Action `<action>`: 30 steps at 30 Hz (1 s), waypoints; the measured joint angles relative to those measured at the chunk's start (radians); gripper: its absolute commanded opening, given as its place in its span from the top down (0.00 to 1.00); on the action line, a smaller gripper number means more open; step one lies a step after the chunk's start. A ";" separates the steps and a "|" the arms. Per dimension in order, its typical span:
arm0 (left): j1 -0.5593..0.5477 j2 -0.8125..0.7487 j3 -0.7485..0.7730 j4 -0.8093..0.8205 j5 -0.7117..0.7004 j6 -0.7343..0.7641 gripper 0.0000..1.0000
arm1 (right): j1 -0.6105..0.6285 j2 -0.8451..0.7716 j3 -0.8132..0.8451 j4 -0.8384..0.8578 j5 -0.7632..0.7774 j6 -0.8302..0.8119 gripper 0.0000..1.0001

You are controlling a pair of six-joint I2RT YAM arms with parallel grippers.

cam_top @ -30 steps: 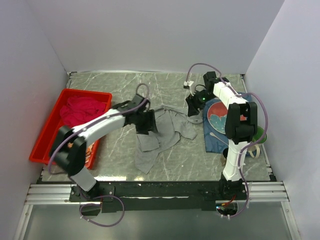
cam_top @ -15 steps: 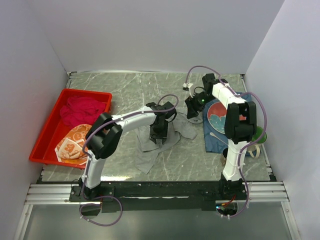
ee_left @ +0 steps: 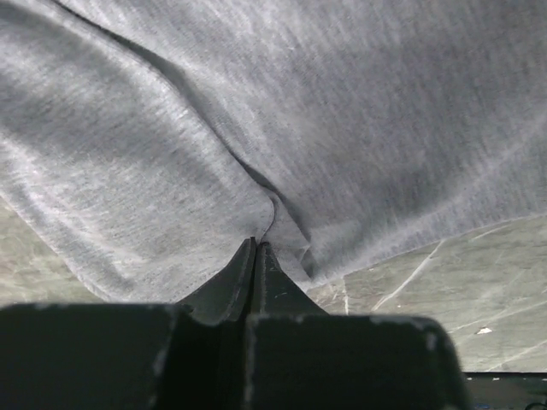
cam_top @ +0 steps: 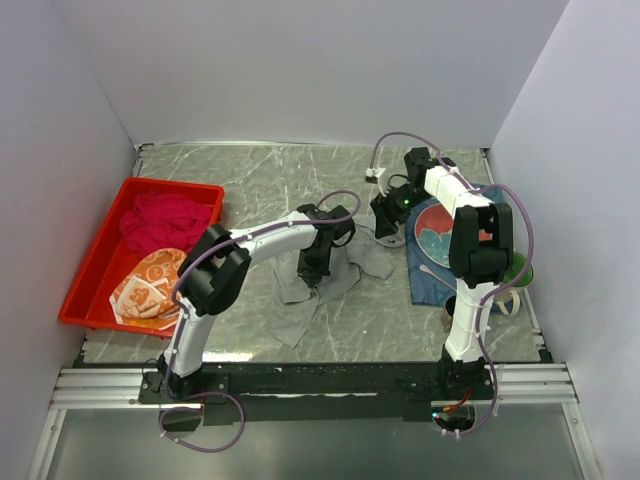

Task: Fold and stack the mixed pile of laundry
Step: Flatten out the tank top at the center of the board.

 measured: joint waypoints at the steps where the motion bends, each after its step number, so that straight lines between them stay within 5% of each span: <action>1: 0.000 -0.001 0.000 -0.002 -0.003 0.000 0.99 | 0.000 0.000 0.000 -0.003 0.003 -0.017 0.32; 18: 0.083 -0.241 -0.142 0.008 0.023 0.014 0.99 | 0.043 0.092 0.055 0.018 0.198 -0.140 0.37; 25: 0.101 -0.267 -0.190 0.032 0.049 0.015 0.99 | 0.070 0.132 0.080 0.050 0.237 -0.103 0.56; 30: 0.111 -0.269 -0.228 0.060 0.069 0.016 0.99 | 0.074 0.135 0.084 0.062 0.257 -0.087 0.83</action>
